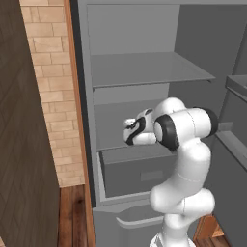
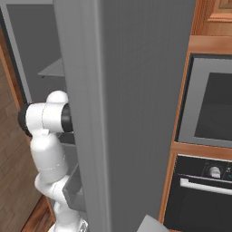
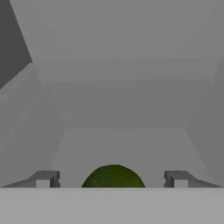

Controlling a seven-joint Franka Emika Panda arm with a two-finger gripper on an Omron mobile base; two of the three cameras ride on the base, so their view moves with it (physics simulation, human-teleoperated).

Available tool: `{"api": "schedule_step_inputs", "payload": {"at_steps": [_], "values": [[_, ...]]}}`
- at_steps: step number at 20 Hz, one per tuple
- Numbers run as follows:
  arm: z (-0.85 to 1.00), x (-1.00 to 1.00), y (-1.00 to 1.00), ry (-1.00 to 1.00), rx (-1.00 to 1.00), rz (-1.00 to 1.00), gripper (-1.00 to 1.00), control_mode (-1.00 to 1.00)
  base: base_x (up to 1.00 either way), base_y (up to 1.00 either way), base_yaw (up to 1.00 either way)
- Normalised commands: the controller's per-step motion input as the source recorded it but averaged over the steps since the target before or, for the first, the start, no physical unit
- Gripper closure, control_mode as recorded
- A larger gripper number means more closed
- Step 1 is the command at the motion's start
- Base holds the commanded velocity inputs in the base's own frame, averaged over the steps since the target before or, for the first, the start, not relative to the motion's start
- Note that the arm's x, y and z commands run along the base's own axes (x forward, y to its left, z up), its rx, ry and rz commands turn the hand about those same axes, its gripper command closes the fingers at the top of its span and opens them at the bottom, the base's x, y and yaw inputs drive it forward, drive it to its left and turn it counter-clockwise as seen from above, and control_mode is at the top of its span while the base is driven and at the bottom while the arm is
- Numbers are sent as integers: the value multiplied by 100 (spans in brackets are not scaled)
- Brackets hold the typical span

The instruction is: Place the mustard and mustard from the counter to the top shelf of the fridge. If the existing items in the fridge are on the top shelf, move them to other shelves.

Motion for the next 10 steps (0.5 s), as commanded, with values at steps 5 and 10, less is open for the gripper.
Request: {"api": "schedule_step_inputs", "payload": {"at_steps": [5, 10], "values": [[98, -66, 0, 3, 0, -3, -100, -100, 0, 0, 0], [100, -100, -12, 0, 4, 0, -100, -100, 0, 0, 0]]}}
